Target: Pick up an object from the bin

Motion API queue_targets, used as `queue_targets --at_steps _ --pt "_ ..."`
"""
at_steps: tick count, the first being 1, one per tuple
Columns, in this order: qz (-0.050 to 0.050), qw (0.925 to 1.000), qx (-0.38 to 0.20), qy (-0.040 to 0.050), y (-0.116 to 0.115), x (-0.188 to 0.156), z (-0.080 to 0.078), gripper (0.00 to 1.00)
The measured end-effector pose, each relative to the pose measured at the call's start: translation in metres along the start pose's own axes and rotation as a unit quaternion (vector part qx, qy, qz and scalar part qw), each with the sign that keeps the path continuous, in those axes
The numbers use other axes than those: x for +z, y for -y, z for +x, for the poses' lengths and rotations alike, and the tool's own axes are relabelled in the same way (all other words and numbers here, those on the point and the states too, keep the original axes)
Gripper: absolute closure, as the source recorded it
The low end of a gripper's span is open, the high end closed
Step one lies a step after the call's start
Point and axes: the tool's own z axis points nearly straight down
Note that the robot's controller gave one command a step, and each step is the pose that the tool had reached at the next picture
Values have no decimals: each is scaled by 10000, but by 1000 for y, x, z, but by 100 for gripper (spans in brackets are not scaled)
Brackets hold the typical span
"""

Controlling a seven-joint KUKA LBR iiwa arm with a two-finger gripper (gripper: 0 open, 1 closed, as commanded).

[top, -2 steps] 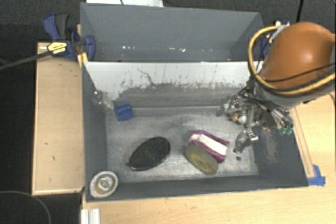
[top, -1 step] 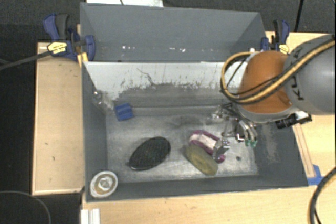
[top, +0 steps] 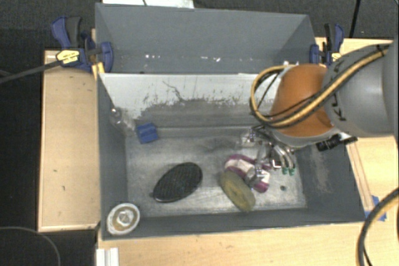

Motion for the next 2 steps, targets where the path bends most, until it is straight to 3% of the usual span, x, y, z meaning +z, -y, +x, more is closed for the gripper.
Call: queue_targets --at_steps 1,2 --pt "3 10000 -6 11 1 -1 -1 100" --pt "-1 9994 328 58 7 -163 -14 100"
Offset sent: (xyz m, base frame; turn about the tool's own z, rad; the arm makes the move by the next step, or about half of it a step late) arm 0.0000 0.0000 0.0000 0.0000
